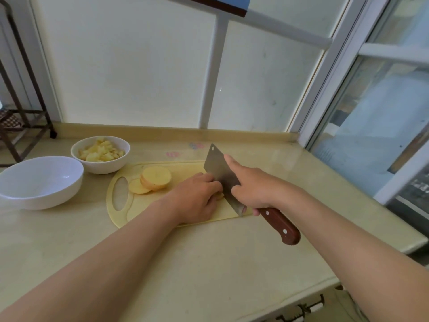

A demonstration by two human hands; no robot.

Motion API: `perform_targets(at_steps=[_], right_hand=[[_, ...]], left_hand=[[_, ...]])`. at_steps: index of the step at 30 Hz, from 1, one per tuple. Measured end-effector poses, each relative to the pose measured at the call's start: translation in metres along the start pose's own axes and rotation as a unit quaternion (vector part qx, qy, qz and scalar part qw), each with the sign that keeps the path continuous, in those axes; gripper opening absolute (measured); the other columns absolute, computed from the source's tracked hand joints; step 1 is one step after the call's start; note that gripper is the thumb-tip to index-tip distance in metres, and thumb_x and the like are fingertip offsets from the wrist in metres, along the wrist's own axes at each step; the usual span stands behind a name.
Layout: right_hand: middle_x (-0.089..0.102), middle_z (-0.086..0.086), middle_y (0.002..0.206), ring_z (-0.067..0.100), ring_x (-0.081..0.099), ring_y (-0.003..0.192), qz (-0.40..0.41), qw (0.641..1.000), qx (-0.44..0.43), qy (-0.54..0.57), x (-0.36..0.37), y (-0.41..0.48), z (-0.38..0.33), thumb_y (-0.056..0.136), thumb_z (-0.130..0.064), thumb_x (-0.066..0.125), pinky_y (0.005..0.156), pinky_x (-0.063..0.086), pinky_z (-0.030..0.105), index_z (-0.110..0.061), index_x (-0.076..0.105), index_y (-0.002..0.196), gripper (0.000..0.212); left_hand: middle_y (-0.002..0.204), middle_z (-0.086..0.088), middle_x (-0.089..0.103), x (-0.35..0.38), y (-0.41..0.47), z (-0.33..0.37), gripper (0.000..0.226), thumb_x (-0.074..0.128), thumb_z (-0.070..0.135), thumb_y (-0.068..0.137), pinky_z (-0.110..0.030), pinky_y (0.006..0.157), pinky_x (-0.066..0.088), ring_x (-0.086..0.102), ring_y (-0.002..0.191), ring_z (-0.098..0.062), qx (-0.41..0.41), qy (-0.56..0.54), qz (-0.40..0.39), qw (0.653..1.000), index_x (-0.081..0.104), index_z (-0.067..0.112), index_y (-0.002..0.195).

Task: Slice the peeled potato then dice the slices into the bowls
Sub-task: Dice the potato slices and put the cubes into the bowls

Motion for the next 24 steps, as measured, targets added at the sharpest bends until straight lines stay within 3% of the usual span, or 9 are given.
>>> perform_targets(at_steps=[4, 9, 12, 16, 24], right_hand=[[0.071, 0.007, 0.093, 0.014, 0.063, 0.045, 0.007, 1.0, -0.004, -0.004, 0.0, 0.01, -0.006, 0.093, -0.012, 0.04, 0.053, 0.057, 0.027, -0.05, -0.014, 0.159, 0.093], [0.073, 0.009, 0.097, 0.017, 0.065, 0.048, 0.008, 1.0, -0.001, 0.014, 0.0, 0.015, -0.002, 0.092, -0.013, 0.04, 0.052, 0.055, 0.029, -0.054, -0.012, 0.158, 0.093], [0.069, 0.009, 0.118, 0.017, 0.068, 0.051, 0.015, 0.999, -0.004, 0.031, -0.004, 0.015, 0.004, 0.091, -0.014, 0.041, 0.056, 0.059, 0.033, -0.055, -0.007, 0.158, 0.092], [0.048, 0.004, 0.146, 0.014, 0.068, 0.047, 0.034, 0.998, -0.014, 0.047, -0.009, 0.015, 0.005, 0.093, -0.011, 0.043, 0.054, 0.056, 0.031, -0.05, 0.002, 0.161, 0.089], [0.058, 0.006, 0.132, 0.015, 0.068, 0.048, 0.042, 0.998, -0.029, 0.022, -0.013, 0.012, -0.001, 0.092, -0.01, 0.043, 0.059, 0.063, 0.036, -0.052, 0.004, 0.16, 0.089]], left_hand=[[0.094, -0.004, 0.057, 0.001, -0.001, -0.002, 0.042, 0.032, 0.038, 0.082, -0.04, 0.078, 0.048, 0.053, 0.084, -0.024, -0.003, -0.017, 0.011, 1.0, 0.065, 0.016, 0.097], [0.09, -0.002, 0.06, -0.006, -0.007, -0.004, 0.012, 0.059, 0.02, 0.082, -0.037, 0.075, 0.05, 0.054, 0.082, -0.02, -0.024, -0.064, 0.062, 0.996, 0.068, 0.012, 0.086], [0.09, 0.001, 0.063, -0.009, -0.009, -0.005, 0.011, 0.064, 0.019, 0.082, -0.03, 0.076, 0.05, 0.055, 0.083, -0.013, -0.032, -0.078, 0.077, 0.993, 0.072, 0.013, 0.086], [0.091, 0.002, 0.064, -0.01, -0.009, -0.006, 0.011, 0.065, 0.018, 0.082, -0.023, 0.075, 0.048, 0.055, 0.081, -0.01, -0.032, -0.093, 0.083, 0.992, 0.074, 0.013, 0.086], [0.092, 0.0, 0.061, -0.007, -0.008, -0.006, 0.012, 0.062, 0.018, 0.084, -0.027, 0.075, 0.047, 0.054, 0.085, -0.016, -0.017, -0.074, 0.078, 0.994, 0.072, 0.013, 0.088]])
Point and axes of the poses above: each hand's wrist, its own y-axis towards the middle knuckle, its own x-axis out of the palm, z = x × y, the point moved 2 cm from there along y, towards the middle knuckle
